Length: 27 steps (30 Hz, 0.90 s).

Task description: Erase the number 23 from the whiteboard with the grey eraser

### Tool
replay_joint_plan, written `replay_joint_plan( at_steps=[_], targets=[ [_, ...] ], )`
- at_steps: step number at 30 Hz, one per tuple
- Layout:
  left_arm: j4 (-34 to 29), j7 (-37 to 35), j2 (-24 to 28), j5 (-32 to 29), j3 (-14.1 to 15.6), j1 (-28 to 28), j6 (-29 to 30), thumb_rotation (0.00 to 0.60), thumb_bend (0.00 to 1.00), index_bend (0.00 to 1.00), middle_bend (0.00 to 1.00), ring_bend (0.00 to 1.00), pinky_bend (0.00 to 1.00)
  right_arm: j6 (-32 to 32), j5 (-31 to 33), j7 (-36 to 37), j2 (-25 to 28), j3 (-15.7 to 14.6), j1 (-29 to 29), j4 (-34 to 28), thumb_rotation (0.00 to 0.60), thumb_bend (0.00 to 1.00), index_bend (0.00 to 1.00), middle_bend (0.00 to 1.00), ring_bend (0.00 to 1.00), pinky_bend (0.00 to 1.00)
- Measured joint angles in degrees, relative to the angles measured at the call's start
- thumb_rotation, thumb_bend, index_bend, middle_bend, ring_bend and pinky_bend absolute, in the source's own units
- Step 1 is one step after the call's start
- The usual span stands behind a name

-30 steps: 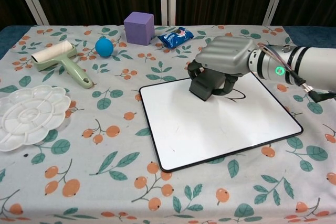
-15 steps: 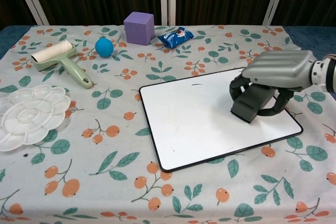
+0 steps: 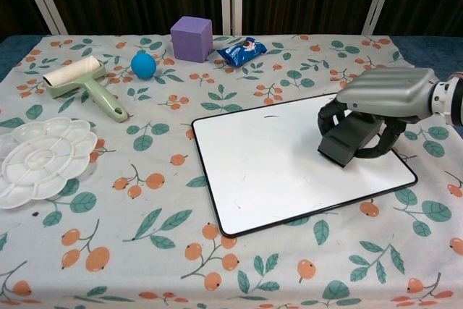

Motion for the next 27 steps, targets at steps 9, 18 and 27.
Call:
replay_joint_plan(
  at_steps=[9,18,27],
  targets=[
    [0.2,-0.2,0.3,-0.6,0.0,-0.1,-0.5,0.6,0.0,0.08,0.07,0.04,0.16,-3.9,2.0,0.6,-6.5,3.4,3.6,4.2,0.6,0.34,0.89,0.72,0.63,0.53],
    [1.0,-1.3,0.3,-0.8,0.0,-0.3,-1.0,0.6,0.0,0.08,0.07,0.04,0.16,-7.0,6.4,-1.5,-12.7,7.5,7.0,10.8,0.6,0.34,0.89,0.72,0.63,0.53],
    [1.7,-2.2,0.7,-0.9,0.1,-0.2,-1.0,0.6,0.0,0.08,0.07,0.04,0.16,-9.4,12.8,-3.9,-18.7,12.0,10.3,18.8,0.6,0.34,0.89,0.72,0.63,0.53]
  ],
)
